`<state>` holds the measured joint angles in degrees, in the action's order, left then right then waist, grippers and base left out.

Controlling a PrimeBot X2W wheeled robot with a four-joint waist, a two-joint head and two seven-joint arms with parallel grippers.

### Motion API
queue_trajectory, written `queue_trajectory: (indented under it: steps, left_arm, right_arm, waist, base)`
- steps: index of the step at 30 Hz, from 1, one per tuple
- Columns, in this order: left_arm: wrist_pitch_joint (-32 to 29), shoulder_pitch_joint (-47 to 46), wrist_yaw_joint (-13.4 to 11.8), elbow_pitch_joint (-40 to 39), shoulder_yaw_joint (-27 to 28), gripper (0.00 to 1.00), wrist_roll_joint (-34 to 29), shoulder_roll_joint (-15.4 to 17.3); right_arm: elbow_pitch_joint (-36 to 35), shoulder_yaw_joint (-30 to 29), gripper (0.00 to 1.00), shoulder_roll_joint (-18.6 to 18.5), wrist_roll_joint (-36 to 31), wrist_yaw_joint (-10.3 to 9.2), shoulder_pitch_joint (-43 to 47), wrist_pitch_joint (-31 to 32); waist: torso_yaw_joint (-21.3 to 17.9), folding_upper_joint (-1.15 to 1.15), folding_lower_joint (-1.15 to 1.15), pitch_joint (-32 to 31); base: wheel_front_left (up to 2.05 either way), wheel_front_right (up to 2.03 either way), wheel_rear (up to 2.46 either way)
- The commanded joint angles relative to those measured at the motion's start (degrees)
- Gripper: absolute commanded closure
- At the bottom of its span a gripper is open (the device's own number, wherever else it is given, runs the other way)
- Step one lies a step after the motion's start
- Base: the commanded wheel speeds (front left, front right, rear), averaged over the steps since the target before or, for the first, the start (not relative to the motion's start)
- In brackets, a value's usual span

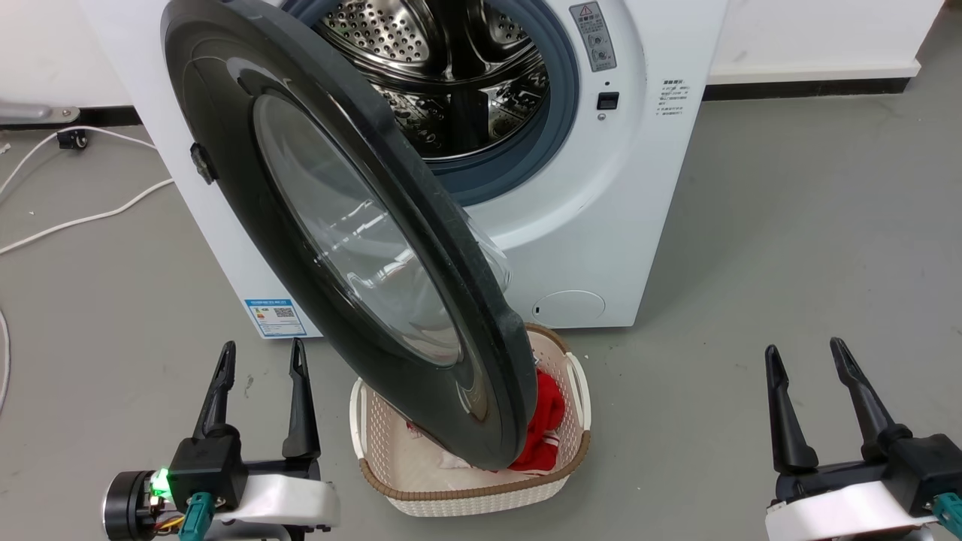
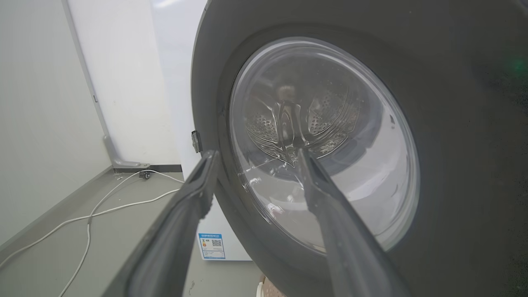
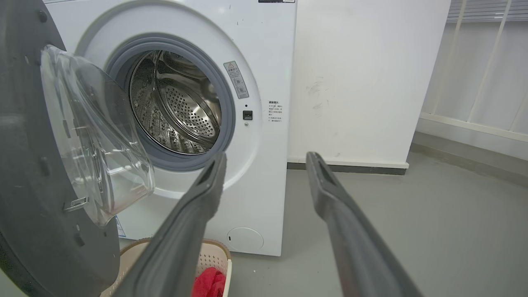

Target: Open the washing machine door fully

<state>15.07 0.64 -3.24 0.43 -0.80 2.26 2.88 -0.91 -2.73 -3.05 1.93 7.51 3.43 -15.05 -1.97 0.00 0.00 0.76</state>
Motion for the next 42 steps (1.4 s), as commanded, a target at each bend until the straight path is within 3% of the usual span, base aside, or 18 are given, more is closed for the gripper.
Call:
queue_trajectory:
  steps: [1,2,3,4,14,26,33,39,42]
  left_arm:
    - [0.2,0.1,0.2,0.0,0.1,0.00,-0.3,0.0]
    - [0.2,0.0,0.3,0.0,0.1,0.00,-0.3,0.0]
    - [0.2,-0.1,0.5,-0.1,0.1,0.66,-0.3,0.0]
    - [0.2,-0.1,0.7,-0.1,0.0,1.00,-0.2,0.0]
    - [0.2,-1.8,0.9,-4.5,-0.9,1.00,0.9,0.0]
    - [0.1,-11.2,1.7,-25.1,-5.1,1.00,-2.1,0.0]
    - [0.1,-16.4,4.0,-27.8,-16.2,1.00,1.4,0.0]
    - [-3.0,-15.2,6.1,-21.8,-29.6,1.00,7.3,0.0]
    - [-6.0,-12.7,6.0,-17.9,-33.8,1.00,9.8,0.0]
  right_arm:
    - [-0.1,0.0,0.00,0.3,0.7,-0.04,-0.8,-0.2]
    - [-0.1,0.0,0.00,0.3,1.0,-0.04,-0.9,-0.1]
    - [-0.2,0.0,0.00,0.3,1.0,-0.04,-0.9,-0.2]
    - [-0.2,0.1,0.00,0.3,1.2,-0.04,-0.9,-0.2]
    - [0.1,-0.1,0.00,0.3,2.3,-0.04,-0.5,-0.1]
    - [0.5,-0.2,0.00,0.3,3.1,-0.04,-0.8,-0.1]
    - [1.1,-0.3,0.00,0.3,3.4,-0.04,-1.0,-0.1]
    - [1.9,-0.3,0.00,0.3,3.8,-0.04,-0.8,-0.1]
    - [2.2,0.0,0.00,0.3,3.7,-0.04,-0.8,-0.1]
  waist:
    - [0.0,0.00,0.00,0.1]
    - [0.1,0.00,0.00,0.1]
    - [0.1,0.00,0.00,0.2]
    - [0.1,0.00,0.00,0.2]
    - [0.3,0.00,0.00,0.0]
    - [0.8,0.00,0.00,0.0]
    - [0.3,0.00,0.00,0.3]
    - [-0.3,0.00,0.00,0.3]
    - [-0.7,0.00,0.00,0.3]
  base:
    - [0.00,0.00,0.00]
    - [0.00,0.00,0.00]
    - [0.00,0.00,0.00]
    - [0.00,0.00,0.00]
    - [0.00,0.00,0.00]
    - [0.00,0.00,0.00]
    - [0.00,0.00,0.00]
    - [0.00,0.00,0.00]
    - [0.00,0.00,0.00]
